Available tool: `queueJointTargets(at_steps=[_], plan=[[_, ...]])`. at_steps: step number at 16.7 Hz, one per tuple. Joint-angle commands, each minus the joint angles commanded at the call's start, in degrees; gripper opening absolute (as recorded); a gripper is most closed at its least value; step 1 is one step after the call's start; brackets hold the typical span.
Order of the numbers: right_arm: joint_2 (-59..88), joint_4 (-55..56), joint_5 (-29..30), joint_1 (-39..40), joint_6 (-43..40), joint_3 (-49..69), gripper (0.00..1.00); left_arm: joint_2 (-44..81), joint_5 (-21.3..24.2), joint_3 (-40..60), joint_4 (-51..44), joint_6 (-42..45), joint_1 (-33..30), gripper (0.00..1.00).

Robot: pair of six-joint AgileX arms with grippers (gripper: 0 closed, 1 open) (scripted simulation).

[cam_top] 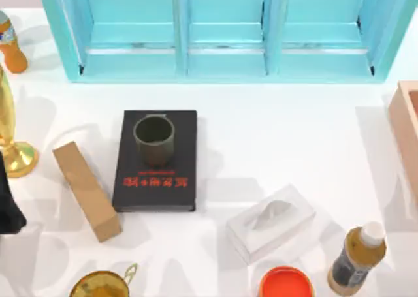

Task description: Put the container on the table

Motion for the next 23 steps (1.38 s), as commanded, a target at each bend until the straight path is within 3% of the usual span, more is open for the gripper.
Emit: queueJointTargets(at_steps=[6, 11, 16, 23], plan=[[4.42, -3.28, 0.41, 1.65, 0.26, 3.29, 1.0, 0.0, 0.0, 0.0, 0.0, 0.0, 0.0, 1.0], [18.53, -13.12, 2.02, 6.94, 2.57, 16.63, 1.0, 0.0, 0.0, 0.0, 0.0, 0.0, 0.0, 1.0], [37.54, -24.92, 4.19, 14.42, 8.22, 40.17, 1.0, 0.0, 0.0, 0.0, 0.0, 0.0, 0.0, 1.0], [67.81, -41.38, 7.06, 26.74, 20.8, 84.66, 1.0, 0.0, 0.0, 0.0, 0.0, 0.0, 0.0, 1.0]])
